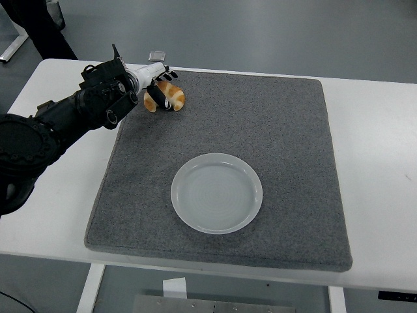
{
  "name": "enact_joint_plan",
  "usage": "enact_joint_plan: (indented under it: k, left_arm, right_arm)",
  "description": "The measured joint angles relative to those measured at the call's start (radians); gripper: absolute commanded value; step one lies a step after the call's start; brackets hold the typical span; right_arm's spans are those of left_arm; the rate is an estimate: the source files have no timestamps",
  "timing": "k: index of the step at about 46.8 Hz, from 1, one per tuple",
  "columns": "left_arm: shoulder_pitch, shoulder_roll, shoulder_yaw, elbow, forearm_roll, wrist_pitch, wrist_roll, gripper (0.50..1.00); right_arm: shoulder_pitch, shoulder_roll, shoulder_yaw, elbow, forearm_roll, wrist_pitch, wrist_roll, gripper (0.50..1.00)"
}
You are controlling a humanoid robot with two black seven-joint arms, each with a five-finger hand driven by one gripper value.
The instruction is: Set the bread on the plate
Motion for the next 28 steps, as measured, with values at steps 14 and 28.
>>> enact_joint_plan:
  k: [14,28]
  left_arm:
    - [0.012,-0.011,0.002,0.014,0.0,0.016,0.003,0.889]
    - [0.024,-0.011,0.016,0.014,0.001,0.032,0.003,0.853]
  right_arm:
    - [0.0,0.0,0.0,0.0,0.0,0.0,0.0,0.952]
    - [0.0,0.0,0.0,0.0,0.0,0.0,0.0,0.954]
